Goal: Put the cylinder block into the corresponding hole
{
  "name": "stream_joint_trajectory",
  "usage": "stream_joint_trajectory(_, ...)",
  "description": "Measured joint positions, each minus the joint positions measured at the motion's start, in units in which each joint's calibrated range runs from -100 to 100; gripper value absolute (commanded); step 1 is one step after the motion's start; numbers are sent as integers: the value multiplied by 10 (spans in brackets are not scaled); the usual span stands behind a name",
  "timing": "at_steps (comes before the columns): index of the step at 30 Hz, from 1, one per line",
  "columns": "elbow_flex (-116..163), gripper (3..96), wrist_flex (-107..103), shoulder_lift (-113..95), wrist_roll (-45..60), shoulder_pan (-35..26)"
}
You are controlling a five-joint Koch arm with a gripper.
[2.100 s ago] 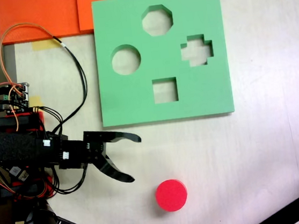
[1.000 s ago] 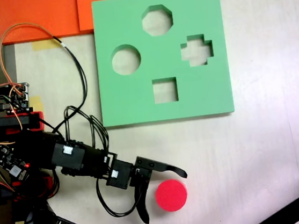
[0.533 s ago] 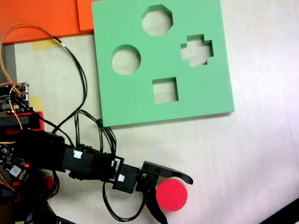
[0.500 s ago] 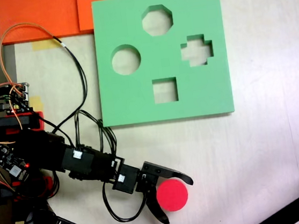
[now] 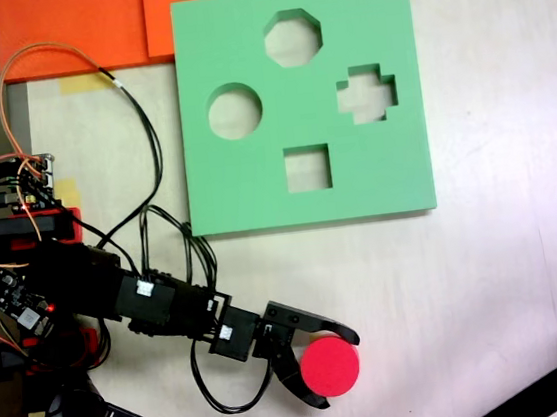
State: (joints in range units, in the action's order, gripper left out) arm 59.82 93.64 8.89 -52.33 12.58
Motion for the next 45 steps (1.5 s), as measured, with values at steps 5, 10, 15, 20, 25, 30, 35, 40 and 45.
stream_joint_trajectory(5,20,310,-1,-44,0,-2)
stream_joint_trajectory(10,21,309,-28,-253,0,-26)
stream_joint_trajectory(15,22,299,-204,-501,0,-68)
stream_joint_trajectory(20,23,299,-384,-729,0,-142)
stream_joint_trajectory(25,33,299,-471,-858,0,-219)
stream_joint_trajectory(30,72,301,-472,-885,3,-285)
stream_joint_trajectory(35,90,301,-472,-852,3,-332)
stream_joint_trajectory(40,90,302,-472,-770,3,-366)
stream_joint_trajectory(45,90,302,-469,-654,3,-383)
